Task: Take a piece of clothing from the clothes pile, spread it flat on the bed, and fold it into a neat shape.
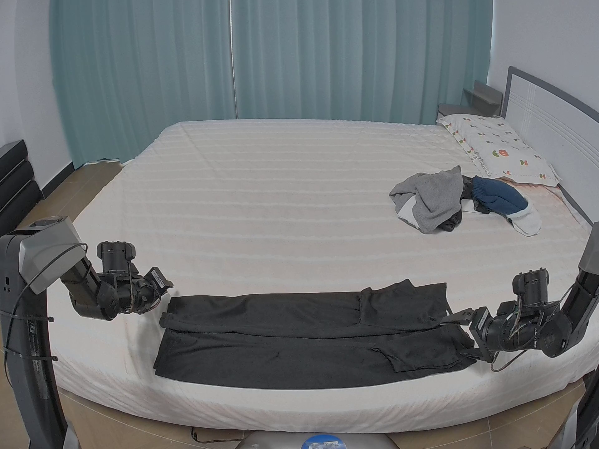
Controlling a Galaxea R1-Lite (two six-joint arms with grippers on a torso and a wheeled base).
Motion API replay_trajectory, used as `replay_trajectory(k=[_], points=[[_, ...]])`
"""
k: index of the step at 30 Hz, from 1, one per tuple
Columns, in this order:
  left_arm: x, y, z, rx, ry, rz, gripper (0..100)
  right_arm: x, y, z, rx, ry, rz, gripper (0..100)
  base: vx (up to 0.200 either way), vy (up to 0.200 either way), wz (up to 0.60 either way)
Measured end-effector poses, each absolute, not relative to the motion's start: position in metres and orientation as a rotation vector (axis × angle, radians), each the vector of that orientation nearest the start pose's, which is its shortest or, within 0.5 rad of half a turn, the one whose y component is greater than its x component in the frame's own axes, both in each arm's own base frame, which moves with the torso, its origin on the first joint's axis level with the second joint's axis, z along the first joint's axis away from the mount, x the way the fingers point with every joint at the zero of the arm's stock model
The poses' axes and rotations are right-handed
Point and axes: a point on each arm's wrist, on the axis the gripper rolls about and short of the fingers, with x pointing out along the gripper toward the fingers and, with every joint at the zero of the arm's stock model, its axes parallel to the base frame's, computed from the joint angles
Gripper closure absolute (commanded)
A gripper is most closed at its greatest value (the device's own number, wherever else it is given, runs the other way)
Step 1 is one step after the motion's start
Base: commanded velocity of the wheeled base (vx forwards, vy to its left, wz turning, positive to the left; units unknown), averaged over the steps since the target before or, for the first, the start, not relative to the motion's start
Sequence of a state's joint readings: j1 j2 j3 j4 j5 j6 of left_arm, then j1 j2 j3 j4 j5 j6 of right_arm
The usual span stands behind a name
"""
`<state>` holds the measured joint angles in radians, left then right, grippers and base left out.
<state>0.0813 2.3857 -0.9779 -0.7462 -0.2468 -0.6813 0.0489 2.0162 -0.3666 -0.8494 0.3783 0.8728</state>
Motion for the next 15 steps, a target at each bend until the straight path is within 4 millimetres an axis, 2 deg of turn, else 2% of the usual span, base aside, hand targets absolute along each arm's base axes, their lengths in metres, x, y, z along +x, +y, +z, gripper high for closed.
replay_trajectory(k=[14,15], points=[[0.398,0.001,-0.020,-0.726,0.728,0.008,0,0.261,0.021,0.016,0.943,0.936,0.029,0,0.000,0.000,0.00],[0.398,0.000,-0.020,-0.723,0.728,0.006,100,0.261,0.021,0.016,0.943,0.937,0.029,0,0.000,0.000,0.00]])
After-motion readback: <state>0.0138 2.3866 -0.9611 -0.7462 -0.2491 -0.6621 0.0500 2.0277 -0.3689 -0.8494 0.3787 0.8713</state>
